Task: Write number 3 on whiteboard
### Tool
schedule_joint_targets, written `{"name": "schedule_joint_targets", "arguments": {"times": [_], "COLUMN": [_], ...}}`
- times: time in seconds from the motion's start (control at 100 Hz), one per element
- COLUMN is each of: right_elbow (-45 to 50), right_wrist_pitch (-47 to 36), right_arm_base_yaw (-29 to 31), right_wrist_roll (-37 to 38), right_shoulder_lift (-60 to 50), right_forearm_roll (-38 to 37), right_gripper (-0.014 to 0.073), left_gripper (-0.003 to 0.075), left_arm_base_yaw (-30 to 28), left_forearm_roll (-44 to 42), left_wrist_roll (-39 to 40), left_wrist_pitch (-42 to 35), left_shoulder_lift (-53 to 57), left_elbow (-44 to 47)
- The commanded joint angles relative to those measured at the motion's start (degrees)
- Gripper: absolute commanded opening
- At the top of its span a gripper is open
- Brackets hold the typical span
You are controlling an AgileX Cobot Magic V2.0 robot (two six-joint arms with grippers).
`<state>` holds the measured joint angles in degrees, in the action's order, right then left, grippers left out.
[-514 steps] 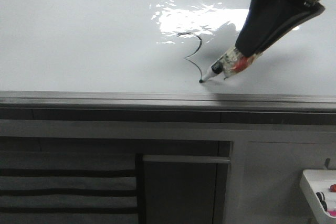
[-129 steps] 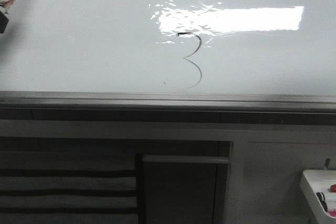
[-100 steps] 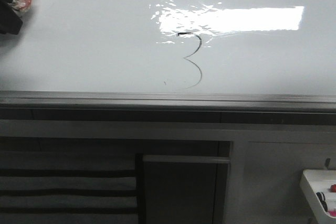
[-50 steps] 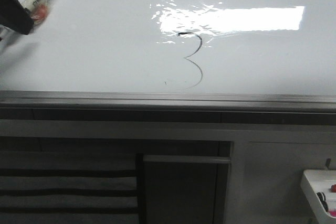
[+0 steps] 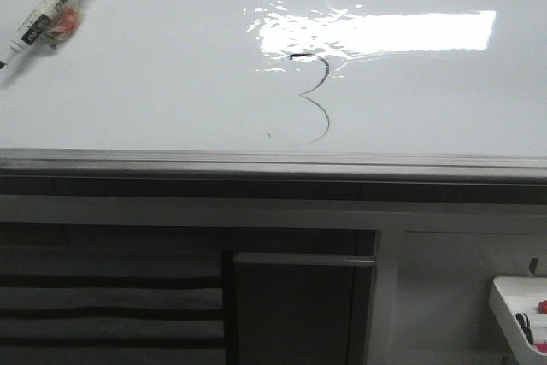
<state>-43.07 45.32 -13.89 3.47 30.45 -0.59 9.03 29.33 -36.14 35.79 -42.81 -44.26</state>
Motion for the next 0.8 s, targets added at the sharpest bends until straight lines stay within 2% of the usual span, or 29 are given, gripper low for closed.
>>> {"name": "schedule_joint_targets", "arguments": {"times": [0.0,0.1,0.17,0.35,0.4,0.46,0.61,0.79], "right_elbow": [2.4,7.3,9.9,14.0,14.9,15.6,16.2,16.2], "right_wrist_pitch": [-6.8,-9.9,-11.8,-14.3,-14.3,-14.3,-14.6,-14.6], "right_arm_base_yaw": [0.4,0.4,0.4,0.4,0.4,0.4,0.4,0.4], "right_wrist_roll": [1.7,1.7,1.7,1.7,1.7,1.7,1.7,1.7], "right_shoulder_lift": [-4.2,-9.6,-13.0,-19.2,-19.9,-20.2,-20.2,-20.2], "right_forearm_roll": [-0.9,-0.8,-0.8,-0.8,-0.9,-0.9,-0.9,-0.9], "right_gripper": [0.0355,0.0352,0.0310,0.0057,-0.0010,-0.0081,-0.0079,-0.0079], "left_gripper": [0.0421,0.0421,0.0421,0.0402,0.0360,0.0265,-0.0012,-0.0019], "left_arm_base_yaw": [-0.2,-0.2,-0.2,-0.2,-0.2,-0.2,-0.2,-0.2], "left_forearm_roll": [1.1,1.1,1.9,7.2,7.1,7.1,7.1,9.8], "left_wrist_roll": [1.5,1.5,1.5,1.5,1.5,1.5,1.5,1.6], "left_wrist_pitch": [-5.7,-12.1,-16.5,-26.7,-27.9,-28.4,-29.1,-28.9], "left_shoulder_lift": [5.5,11.6,15.1,20.4,20.7,20.7,20.7,20.7], "left_elbow": [2.3,8.0,11.8,19.6,20.8,21.7,21.8,21.8]}}
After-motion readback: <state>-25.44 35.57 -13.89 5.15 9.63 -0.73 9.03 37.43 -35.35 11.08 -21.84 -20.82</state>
